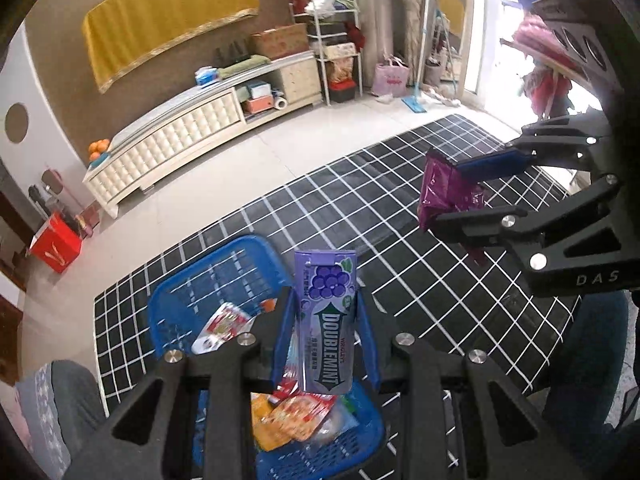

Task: Organize snacks
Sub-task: 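Carry the Doublemint tube over the basket with the left tool while the right tool holds the purple pouch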

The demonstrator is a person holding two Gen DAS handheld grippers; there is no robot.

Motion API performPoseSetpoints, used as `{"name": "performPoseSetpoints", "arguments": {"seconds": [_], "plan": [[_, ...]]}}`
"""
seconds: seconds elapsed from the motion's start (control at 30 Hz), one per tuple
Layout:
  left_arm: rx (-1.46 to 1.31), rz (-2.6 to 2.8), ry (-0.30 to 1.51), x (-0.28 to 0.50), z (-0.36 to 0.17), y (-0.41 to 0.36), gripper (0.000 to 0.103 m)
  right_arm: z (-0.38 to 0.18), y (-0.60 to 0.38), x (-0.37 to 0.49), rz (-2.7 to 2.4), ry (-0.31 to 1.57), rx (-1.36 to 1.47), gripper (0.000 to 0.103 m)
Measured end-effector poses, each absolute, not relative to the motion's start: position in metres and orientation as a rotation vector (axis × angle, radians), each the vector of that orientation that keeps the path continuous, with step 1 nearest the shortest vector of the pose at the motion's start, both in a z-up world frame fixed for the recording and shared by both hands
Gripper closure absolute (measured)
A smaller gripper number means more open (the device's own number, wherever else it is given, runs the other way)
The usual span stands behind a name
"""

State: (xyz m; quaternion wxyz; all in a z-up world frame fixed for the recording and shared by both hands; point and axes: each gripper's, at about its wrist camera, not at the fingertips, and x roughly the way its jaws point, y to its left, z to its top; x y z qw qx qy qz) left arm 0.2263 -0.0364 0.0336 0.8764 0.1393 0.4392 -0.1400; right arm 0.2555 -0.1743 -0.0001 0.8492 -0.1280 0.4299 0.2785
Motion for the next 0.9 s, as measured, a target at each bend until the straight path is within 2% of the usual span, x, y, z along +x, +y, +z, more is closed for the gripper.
{"name": "performPoseSetpoints", "arguments": {"seconds": [0.4, 0.9], "plan": [[0.202, -0.21, 0.905, 0.212, 0.042, 0.039, 0.075, -0.003, -0.103, 0.254, 0.674, 0.906, -0.306, 0.046], [0.148, -0.201, 0.959, 0.242, 0.007, 0.07, 0.075, -0.029, -0.075, 0.275, 0.677, 0.958, -0.317, 0.046]]}}
